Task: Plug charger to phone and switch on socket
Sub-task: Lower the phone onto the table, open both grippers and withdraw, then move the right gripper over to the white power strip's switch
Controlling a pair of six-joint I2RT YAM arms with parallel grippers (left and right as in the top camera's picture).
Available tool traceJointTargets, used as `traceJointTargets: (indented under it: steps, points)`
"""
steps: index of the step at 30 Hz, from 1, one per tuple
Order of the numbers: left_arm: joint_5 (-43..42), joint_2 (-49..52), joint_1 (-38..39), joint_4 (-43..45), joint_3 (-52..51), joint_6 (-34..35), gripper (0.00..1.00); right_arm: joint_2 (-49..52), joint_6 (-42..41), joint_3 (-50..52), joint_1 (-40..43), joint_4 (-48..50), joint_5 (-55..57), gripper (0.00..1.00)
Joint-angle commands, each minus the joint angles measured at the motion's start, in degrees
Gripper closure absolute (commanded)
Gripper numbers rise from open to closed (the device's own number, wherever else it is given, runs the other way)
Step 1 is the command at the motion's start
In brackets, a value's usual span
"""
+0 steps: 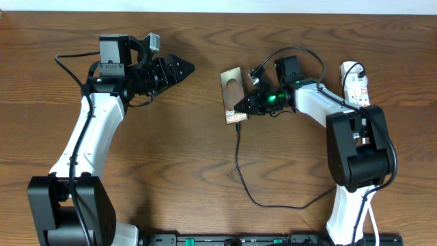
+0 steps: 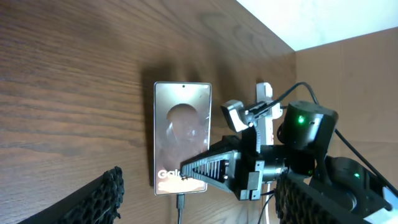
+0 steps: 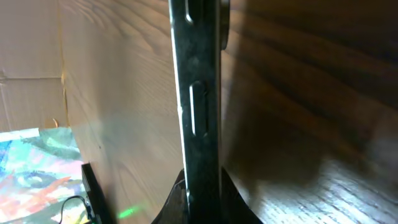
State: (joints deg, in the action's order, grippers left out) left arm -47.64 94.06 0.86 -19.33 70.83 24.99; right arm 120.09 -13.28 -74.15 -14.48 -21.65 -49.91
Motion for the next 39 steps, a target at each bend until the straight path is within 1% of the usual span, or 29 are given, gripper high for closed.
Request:
traceJointTargets:
  steps: [1,4,6,7,8,9,10,11,17,21,22,23,24,25,27,28,30,31,35,39]
  points:
    - [0.81,-0.39,-0.09,-0.13,0.63,-1.40,0.21,0.20,0.04,-0.26,-0.09,0.44,-2.03,0.96]
    - [0.81,-0.39,-0.09,-0.13,0.63,-1.40,0.21,0.20,0.04,-0.26,-0.09,0.42,1.05,0.94]
    - [0.81,-0.39,-0.09,-0.13,0.63,-1.40,0.21,0.20,0.07,-0.26,-0.09,0.09,3.48,0.89]
    - [0.81,-0.39,-0.09,-0.13,0.63,-1.40,0.02,0.20,0.04,-0.26,-0.11,-0.33,5.18,0.84]
    - [0.81,-0.39,-0.09,-0.13,0.63,-1.40,0.02,0.20,0.07,-0.26,-0.11,-0.46,5.79,0.82]
    - [0.81,-0.39,-0.09,-0.13,0.63,-1.40,0.02,0.20,0.04,-0.26,-0.11,-1.11,8.02,0.74]
    - [0.81,-0.39,-0.09,-0.13,0.63,-1.40,0.02,0.20,0.04,-0.26,-0.11,-1.40,8.87,0.73]
    - [0.81,-0.39,-0.09,-0.13,0.63,-1.40,0.02,0.20,0.07,-0.26,-0.11,-2.08,10.49,0.65]
    - [0.81,-0.39,-0.09,-0.13,0.63,-1.40,0.02,0.20,0.26,-0.26,-0.24,-3.34,15.10,0.65]
    - [0.81,-0.39,-0.09,-0.13,0.63,-1.40,0.02,0.17,0.22,-0.28,-0.20,-3.74,17.33,0.58]
    - [0.81,-0.39,-0.09,-0.13,0.63,-1.40,0.03,-0.31,0.20,-0.83,0.04,-4.44,17.44,0.54]
    - [0.81,-0.39,-0.09,-0.13,0.63,-1.40,0.02,-0.59,-0.02,-1.38,0.20,-5.20,17.42,0.53]
    - [0.79,-0.39,-0.09,-0.13,0.63,-1.40,0.02,-1.14,0.02,-2.16,0.33,-6.45,17.18,0.52]
    - [0.81,-0.39,-0.09,-0.13,0.63,-1.40,0.02,-2.49,0.07,-4.35,0.57,-10.05,16.76,0.51]
    - [0.81,-0.39,-0.09,-0.13,0.63,-1.40,0.02,-4.61,0.92,-7.93,0.57,-15.93,16.90,0.44]
    - [0.81,-0.39,-0.09,-0.13,0.63,-1.40,0.02,-5.33,1.46,-9.09,0.57,-17.88,17.00,0.37]
    - [0.81,-0.39,-0.09,-0.13,0.63,-1.40,0.02,-8.74,2.75,-14.51,0.59,-26.53,20.37,0.09]
    - [0.81,-0.39,-0.09,-0.13,0.63,-1.40,0.02,-10.10,3.39,-16.48,0.63,-29.38,22.95,0.05]
    - [0.81,-0.39,-0.09,-0.13,0.63,-1.40,0.02,-14.86,4.22,-23.28,1.42,-37.64,33.66,0.01]
    - [0.81,-0.39,-0.09,-0.13,0.63,-1.40,0.02,-18.40,4.59,-26.60,3.34,-39.71,44.81,0.01]
